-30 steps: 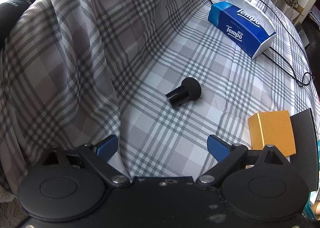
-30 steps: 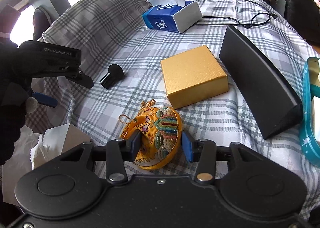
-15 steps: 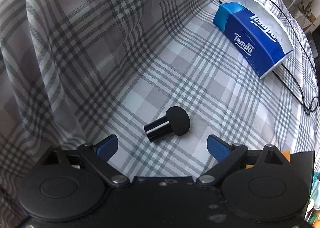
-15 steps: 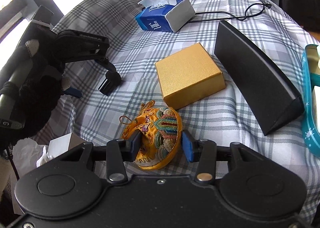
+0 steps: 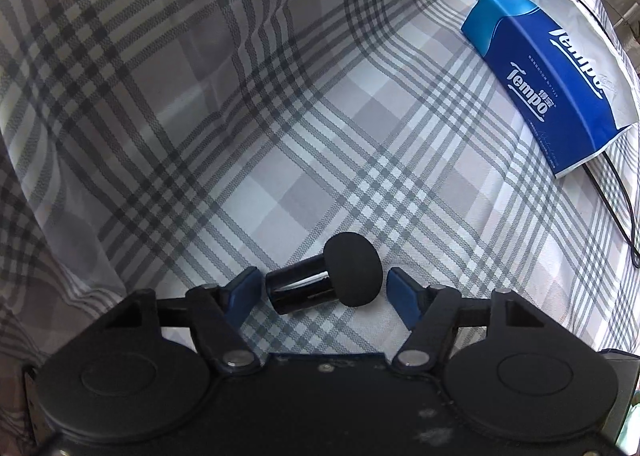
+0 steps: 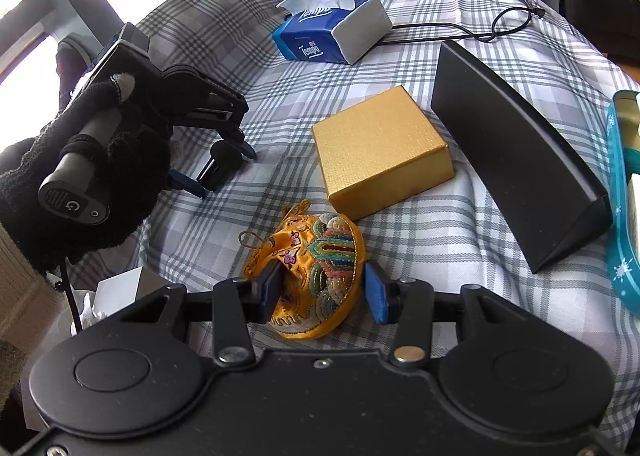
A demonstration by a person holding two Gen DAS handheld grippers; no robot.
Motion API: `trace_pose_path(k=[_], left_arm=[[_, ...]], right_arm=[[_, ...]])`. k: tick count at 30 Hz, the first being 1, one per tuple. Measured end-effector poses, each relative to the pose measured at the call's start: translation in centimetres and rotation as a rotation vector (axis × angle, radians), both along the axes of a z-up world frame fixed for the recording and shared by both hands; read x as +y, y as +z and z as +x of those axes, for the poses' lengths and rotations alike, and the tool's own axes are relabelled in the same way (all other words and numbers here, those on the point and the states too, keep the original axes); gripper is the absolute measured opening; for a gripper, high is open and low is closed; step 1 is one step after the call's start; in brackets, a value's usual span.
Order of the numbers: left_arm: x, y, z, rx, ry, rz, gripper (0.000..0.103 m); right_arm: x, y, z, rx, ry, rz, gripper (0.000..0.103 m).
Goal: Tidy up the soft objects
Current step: 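Grasp the black cylinder with the left tool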
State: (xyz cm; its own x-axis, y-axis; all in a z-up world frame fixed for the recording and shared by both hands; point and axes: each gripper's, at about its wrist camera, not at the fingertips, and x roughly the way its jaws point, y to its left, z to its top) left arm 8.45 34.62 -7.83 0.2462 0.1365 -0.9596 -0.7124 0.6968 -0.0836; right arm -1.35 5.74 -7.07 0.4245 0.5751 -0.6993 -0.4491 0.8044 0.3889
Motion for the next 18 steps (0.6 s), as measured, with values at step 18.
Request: trace_pose_path(k=[18], left_arm=[[-2.8, 1.8, -3.4, -0.015, -0.062, 0.033, 0.055]], right_arm=[[-1.0, -1.2, 2.0, 0.139, -0.052, 0.120, 0.059]])
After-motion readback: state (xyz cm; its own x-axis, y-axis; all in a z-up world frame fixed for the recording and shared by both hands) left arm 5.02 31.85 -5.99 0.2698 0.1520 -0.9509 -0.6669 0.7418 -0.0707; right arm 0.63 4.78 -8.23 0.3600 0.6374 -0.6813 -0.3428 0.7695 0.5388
